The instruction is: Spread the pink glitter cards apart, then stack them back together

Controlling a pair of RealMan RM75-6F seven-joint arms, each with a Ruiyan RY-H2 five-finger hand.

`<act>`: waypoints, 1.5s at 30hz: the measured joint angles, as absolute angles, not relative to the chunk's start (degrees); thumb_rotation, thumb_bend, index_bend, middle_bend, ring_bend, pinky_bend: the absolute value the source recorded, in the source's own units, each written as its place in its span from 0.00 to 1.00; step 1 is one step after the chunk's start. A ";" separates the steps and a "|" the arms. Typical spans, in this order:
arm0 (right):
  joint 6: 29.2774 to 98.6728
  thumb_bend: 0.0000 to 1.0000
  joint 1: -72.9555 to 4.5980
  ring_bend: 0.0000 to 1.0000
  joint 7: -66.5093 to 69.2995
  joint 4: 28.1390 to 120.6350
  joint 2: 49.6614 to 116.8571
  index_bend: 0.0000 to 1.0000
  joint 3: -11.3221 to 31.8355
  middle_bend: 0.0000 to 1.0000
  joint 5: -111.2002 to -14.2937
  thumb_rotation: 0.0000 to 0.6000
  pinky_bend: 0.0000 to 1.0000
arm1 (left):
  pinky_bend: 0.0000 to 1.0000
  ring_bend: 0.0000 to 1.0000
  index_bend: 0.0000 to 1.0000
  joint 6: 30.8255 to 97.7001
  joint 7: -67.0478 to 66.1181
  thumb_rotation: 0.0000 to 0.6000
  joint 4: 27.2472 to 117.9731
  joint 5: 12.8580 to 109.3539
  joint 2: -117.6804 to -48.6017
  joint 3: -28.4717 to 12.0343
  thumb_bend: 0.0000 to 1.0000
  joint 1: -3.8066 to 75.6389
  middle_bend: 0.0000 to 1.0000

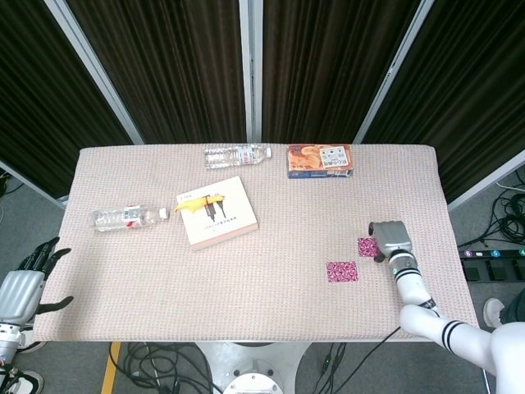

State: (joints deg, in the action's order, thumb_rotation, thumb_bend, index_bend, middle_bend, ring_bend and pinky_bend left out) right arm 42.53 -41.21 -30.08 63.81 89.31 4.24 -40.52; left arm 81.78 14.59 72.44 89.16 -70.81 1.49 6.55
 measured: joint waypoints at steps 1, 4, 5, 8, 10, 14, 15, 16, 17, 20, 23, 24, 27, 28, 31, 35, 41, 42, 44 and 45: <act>42.55 0.00 -41.23 0.96 -30.09 64.03 89.15 0.36 4.28 0.92 -40.50 1.00 0.96 | 0.23 0.09 0.21 81.81 14.58 1.00 72.49 89.17 -70.78 1.48 0.00 6.56 0.14; 42.81 0.00 -41.29 0.96 -30.12 65.08 88.52 0.36 4.43 0.92 -40.62 1.00 0.96 | 0.23 0.09 0.21 81.89 14.54 1.00 72.74 89.22 -70.61 1.44 0.00 6.59 0.14; 42.95 0.00 -41.32 0.96 -30.15 65.57 88.26 0.36 4.48 0.92 -40.68 1.00 0.96 | 0.23 0.09 0.21 81.95 14.48 1.00 72.86 89.26 -70.53 1.41 0.00 6.62 0.14; 43.80 0.00 -41.44 0.96 -30.35 68.17 87.10 0.36 4.75 0.92 -40.93 1.00 0.96 | 0.23 0.09 0.21 82.07 14.27 1.00 73.25 89.36 -70.30 1.33 0.00 6.71 0.14; 44.37 0.00 -41.52 0.96 -30.61 70.04 86.37 0.36 4.85 0.92 -41.01 1.00 0.96 | 0.23 0.09 0.21 82.17 14.11 1.00 73.53 89.45 -70.16 1.29 0.00 6.76 0.14; 45.35 0.00 -41.90 0.96 -31.73 74.37 84.93 0.36 4.91 0.92 -40.54 1.00 0.96 | 0.23 0.09 0.21 82.32 13.68 1.00 74.05 89.54 -69.96 1.27 0.00 6.78 0.14; 45.60 0.00 -42.06 0.96 -32.19 75.27 84.73 0.36 4.87 0.92 -40.32 1.00 0.96 | 0.23 0.09 0.21 82.33 13.65 1.00 74.12 89.54 -69.93 1.28 0.00 6.77 0.14; 45.94 0.00 -42.31 0.96 -32.95 76.27 84.58 0.36 4.76 0.92 -39.99 1.00 0.96 | 0.23 0.09 0.21 82.33 13.61 1.00 74.18 89.52 -69.91 1.29 0.00 6.76 0.14; 46.18 0.00 -42.52 0.96 -33.56 76.98 84.53 0.36 4.66 0.92 -39.70 1.00 0.96 | 0.23 0.09 0.21 82.33 13.55 1.00 74.25 89.49 -69.87 1.28 0.00 6.75 0.14; 46.90 0.00 -43.27 0.96 -35.55 79.27 84.60 0.36 4.14 0.92 -38.60 1.00 0.96 | 0.23 0.09 0.21 82.33 13.47 1.00 74.50 89.42 -69.71 1.25 0.00 6.75 0.14; 47.92 0.00 -43.95 0.96 -37.68 81.50 84.80 0.36 3.34 0.92 -37.67 1.00 0.96 | 0.23 0.09 0.21 82.54 13.42 1.00 74.86 89.43 -69.45 1.14 0.00 6.77 0.14; 48.42 0.00 -44.11 0.96 -38.30 82.11 84.89 0.36 3.08 0.92 -37.48 1.00 0.96 | 0.23 0.09 0.21 82.68 13.42 1.00 74.97 89.46 -69.38 1.12 0.00 6.74 0.14; 50.35 0.00 -44.48 0.96 -40.09 84.00 85.36 0.36 2.18 0.92 -37.15 1.00 0.96 | 0.23 0.09 0.21 83.06 13.46 1.00 75.22 89.55 -69.20 1.14 0.00 6.54 0.14; 51.10 0.00 -44.58 0.96 -40.77 84.62 85.57 0.36 1.82 0.92 -37.12 1.00 0.96 | 0.23 0.09 0.21 83.09 13.50 1.00 75.25 89.54 -69.18 1.17 0.00 6.49 0.14; 52.70 0.00 -44.76 0.96 -42.19 86.05 86.03 0.36 1.07 0.92 -37.08 1.00 0.96 | 0.23 0.09 0.21 83.20 13.57 1.00 75.39 89.54 -69.07 1.19 0.00 6.41 0.14; 54.09 0.00 -44.87 0.96 -43.59 87.54 86.35 0.36 0.28 0.93 -36.82 1.00 0.96 | 0.23 0.09 0.21 83.60 13.42 1.00 75.73 89.76 -68.85 1.09 0.00 6.42 0.14; 55.55 0.00 -44.65 0.96 -44.92 88.21 87.41 0.36 -0.86 0.93 -36.23 1.00 0.96 | 0.23 0.09 0.21 84.01 13.18 1.00 76.09 89.93 -68.72 1.15 0.00 6.20 0.14; 55.58 0.00 -44.63 0.96 -44.95 88.20 87.52 0.36 -0.89 0.93 -36.13 1.00 0.96 | 0.23 0.09 0.21 83.99 13.20 1.00 76.05 89.89 -68.73 1.18 0.00 6.16 0.14; 55.71 0.00 -44.65 0.96 -45.02 88.18 87.75 0.36 -0.88 0.93 -36.04 1.00 0.96 | 0.23 0.09 0.21 83.93 13.31 1.00 75.91 89.77 -68.74 1.22 0.00 6.09 0.14; 55.79 0.00 -44.67 0.96 -45.07 88.16 87.86 0.36 -0.87 0.93 -36.05 1.00 0.96 | 0.23 0.09 0.21 83.89 13.36 1.00 75.83 89.72 -68.75 1.21 0.00 6.08 0.14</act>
State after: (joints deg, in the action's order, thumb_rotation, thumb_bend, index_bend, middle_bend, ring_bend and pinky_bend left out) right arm 55.79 -44.67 -45.07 88.16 87.86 -0.87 -36.05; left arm 83.89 13.36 75.83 89.72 -68.75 1.21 6.08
